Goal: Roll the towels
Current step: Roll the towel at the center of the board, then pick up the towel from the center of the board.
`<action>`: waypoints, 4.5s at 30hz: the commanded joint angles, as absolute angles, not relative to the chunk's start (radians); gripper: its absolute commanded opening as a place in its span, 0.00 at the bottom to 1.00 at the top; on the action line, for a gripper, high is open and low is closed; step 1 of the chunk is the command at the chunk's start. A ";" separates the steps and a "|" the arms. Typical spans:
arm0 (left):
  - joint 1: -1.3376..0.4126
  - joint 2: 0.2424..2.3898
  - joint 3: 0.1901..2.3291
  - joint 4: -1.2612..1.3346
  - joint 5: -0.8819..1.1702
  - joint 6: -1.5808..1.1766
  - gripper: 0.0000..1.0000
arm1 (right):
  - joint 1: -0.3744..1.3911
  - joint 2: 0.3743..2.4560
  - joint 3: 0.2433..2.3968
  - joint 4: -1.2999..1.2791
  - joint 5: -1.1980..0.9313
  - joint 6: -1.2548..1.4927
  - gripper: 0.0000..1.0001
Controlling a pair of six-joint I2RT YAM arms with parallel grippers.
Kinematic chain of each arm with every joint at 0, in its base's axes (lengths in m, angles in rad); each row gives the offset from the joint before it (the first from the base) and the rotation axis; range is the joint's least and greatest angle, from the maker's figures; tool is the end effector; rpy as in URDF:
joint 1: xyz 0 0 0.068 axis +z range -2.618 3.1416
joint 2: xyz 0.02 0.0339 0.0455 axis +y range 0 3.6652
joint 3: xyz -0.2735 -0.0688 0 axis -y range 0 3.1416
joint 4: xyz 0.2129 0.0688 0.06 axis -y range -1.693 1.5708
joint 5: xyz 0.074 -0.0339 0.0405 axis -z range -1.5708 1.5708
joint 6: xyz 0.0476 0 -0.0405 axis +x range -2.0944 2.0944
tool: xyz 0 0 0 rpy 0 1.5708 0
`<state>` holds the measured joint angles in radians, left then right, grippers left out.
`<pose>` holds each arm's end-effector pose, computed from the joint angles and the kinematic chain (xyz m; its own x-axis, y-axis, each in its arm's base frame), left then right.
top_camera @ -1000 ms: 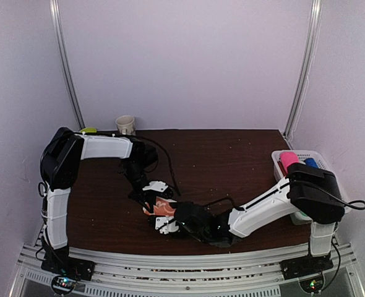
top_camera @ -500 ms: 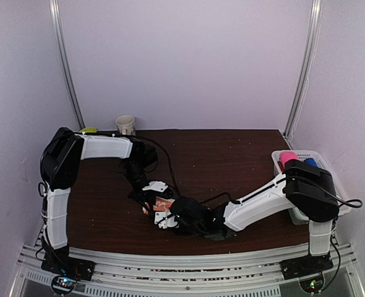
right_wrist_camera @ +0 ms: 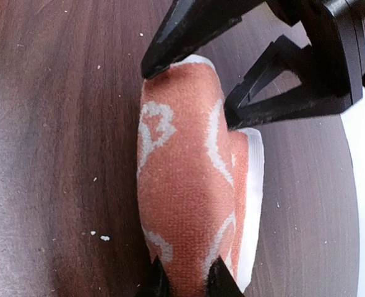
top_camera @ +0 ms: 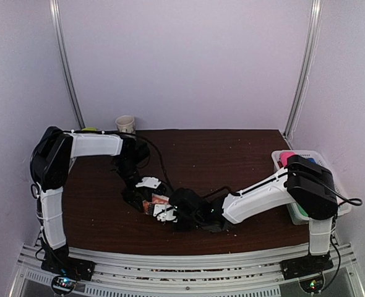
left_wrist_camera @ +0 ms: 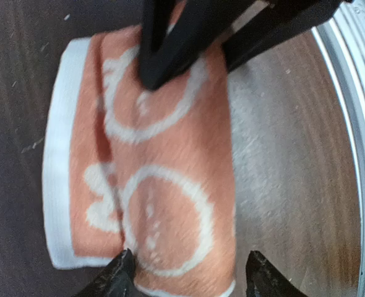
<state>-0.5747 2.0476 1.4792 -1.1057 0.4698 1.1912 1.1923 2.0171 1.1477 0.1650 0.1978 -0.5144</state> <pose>0.2781 -0.2058 0.1766 0.1044 0.9191 -0.3800 0.9405 -0.2155 -0.2626 0.1614 0.3805 0.1581 0.2127 -0.7706 -0.6008 -0.8628 0.1405 -0.4857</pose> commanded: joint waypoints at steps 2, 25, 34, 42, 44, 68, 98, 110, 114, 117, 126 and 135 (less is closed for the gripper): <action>-0.504 1.907 1.384 -0.941 0.400 1.145 0.66 | 1.169 2.007 1.157 0.078 0.109 -0.395 0.00; -0.586 1.474 0.791 -0.220 0.443 1.108 0.64 | 1.049 2.139 1.464 -0.237 -0.241 0.023 0.00; -0.631 1.537 0.774 -0.151 0.373 1.096 0.59 | 1.038 2.170 1.488 -0.250 -0.295 0.071 0.00; -0.644 1.559 0.773 -0.129 0.360 1.085 0.38 | 1.020 2.174 1.486 -0.248 -0.348 0.101 0.03; -0.646 1.560 0.776 -0.125 0.359 1.083 0.37 | 1.018 2.176 1.485 -0.252 -0.352 0.100 0.03; -0.702 1.681 0.846 -0.241 0.276 1.126 0.11 | 0.882 2.111 1.411 -0.167 -0.655 0.257 0.62; -0.726 1.689 0.879 -0.218 0.223 1.156 0.11 | 0.851 2.292 1.631 -0.305 -0.880 0.314 0.89; -0.726 1.701 0.896 -0.218 0.228 1.148 0.10 | 0.857 2.354 1.728 -0.394 -0.911 0.304 0.63; -0.727 1.700 0.893 -0.211 0.226 1.146 0.11 | 0.854 2.359 1.738 -0.379 -0.918 0.325 0.52; -0.729 1.696 0.887 -0.197 0.222 1.140 0.11 | 0.854 2.367 1.748 -0.373 -0.932 0.334 0.40; -0.725 1.625 0.887 -0.193 0.213 1.125 0.53 | 0.845 2.346 1.707 -0.268 -0.961 0.384 0.00; -0.597 1.444 0.937 -0.280 0.299 1.052 0.96 | 0.805 2.230 1.624 -0.198 -0.888 0.383 0.00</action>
